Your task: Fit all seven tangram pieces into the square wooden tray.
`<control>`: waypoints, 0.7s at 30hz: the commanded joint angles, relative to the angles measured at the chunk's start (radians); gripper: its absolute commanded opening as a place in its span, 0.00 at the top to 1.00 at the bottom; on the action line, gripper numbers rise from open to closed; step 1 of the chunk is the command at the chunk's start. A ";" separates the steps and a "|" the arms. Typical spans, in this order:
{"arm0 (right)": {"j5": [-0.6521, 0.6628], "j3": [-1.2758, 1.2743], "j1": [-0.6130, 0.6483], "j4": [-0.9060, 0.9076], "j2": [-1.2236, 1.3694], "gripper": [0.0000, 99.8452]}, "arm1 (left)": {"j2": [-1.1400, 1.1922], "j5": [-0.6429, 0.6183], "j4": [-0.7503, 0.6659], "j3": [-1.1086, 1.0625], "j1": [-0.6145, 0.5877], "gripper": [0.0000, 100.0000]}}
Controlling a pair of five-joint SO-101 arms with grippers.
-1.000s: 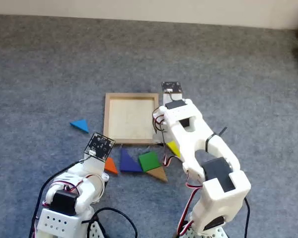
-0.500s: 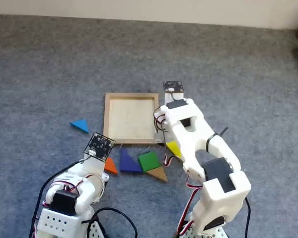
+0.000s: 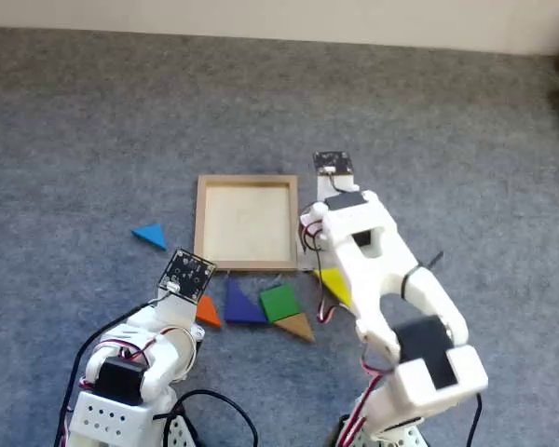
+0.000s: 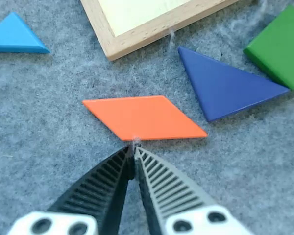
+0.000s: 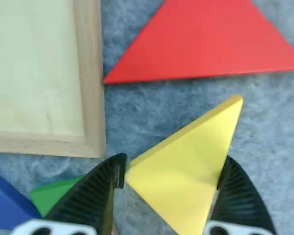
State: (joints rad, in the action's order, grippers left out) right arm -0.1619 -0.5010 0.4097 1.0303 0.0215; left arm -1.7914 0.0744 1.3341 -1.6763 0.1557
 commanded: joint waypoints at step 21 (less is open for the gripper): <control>0.015 -0.182 0.012 -0.008 -0.510 0.83 | -0.045 -0.006 0.000 -0.021 0.015 0.99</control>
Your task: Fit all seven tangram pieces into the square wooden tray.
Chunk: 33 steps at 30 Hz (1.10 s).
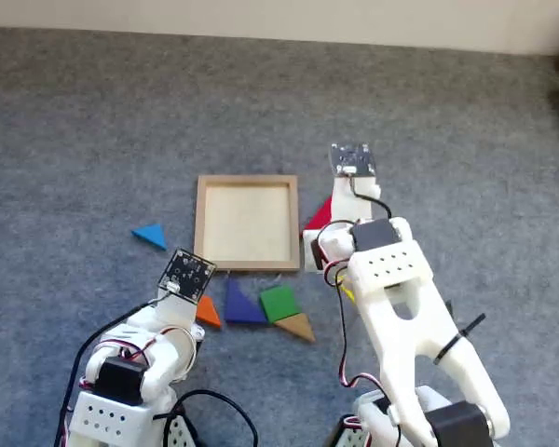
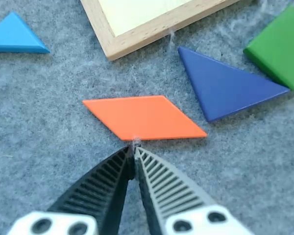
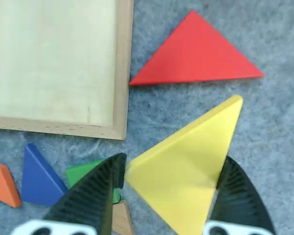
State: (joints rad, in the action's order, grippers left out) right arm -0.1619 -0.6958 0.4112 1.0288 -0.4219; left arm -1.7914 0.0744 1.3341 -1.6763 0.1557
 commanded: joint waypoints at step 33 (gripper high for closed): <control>0.015 0.303 0.236 -0.042 0.067 0.83 | -0.045 -0.006 0.000 -0.021 0.015 0.99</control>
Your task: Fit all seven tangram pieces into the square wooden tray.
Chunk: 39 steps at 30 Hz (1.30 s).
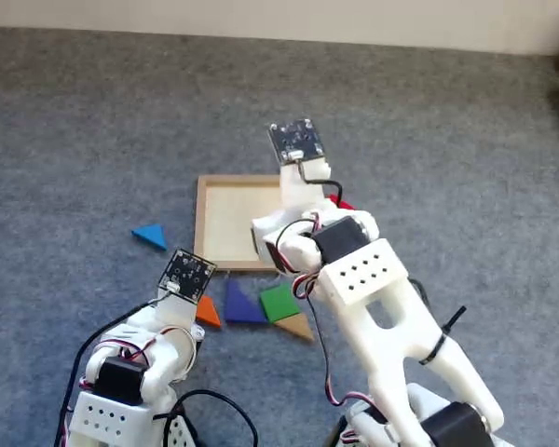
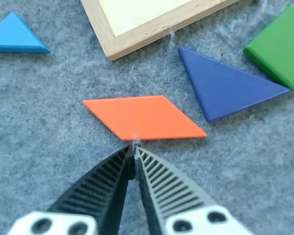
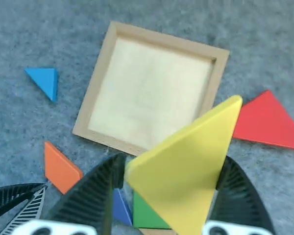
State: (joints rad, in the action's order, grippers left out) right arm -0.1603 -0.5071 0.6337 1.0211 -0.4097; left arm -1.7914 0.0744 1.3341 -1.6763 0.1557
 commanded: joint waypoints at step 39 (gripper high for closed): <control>-0.060 0.687 -0.031 0.036 0.843 0.69 | -0.045 -0.006 0.000 -0.021 0.015 0.99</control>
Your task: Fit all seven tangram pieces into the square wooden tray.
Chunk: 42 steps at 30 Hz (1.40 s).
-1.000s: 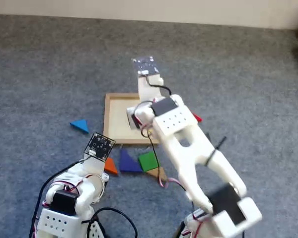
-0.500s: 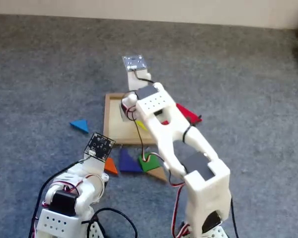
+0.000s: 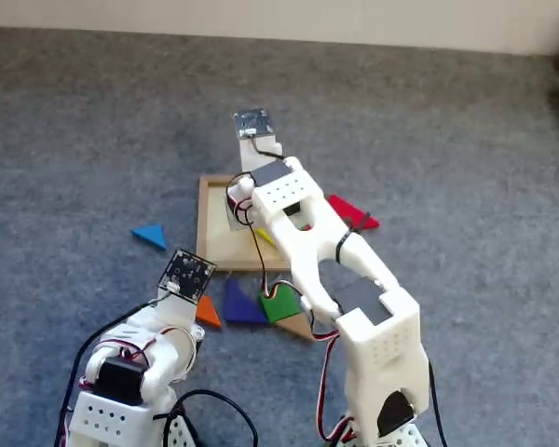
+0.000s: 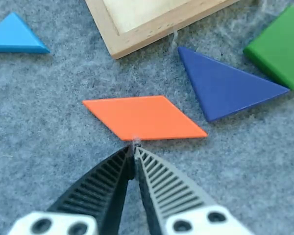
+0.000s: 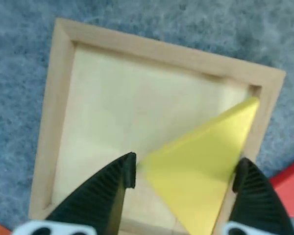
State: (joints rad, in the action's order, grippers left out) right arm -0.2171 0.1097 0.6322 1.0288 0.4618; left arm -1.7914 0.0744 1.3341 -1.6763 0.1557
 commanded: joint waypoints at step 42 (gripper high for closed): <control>0.201 -0.794 -0.294 0.275 -1.239 0.69 | -0.045 -0.006 0.000 -0.021 0.015 0.99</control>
State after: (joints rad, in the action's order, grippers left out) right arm -0.0621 -0.6314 0.3790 1.3019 -0.6552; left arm -1.7914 0.0744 1.3341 -1.6763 0.1557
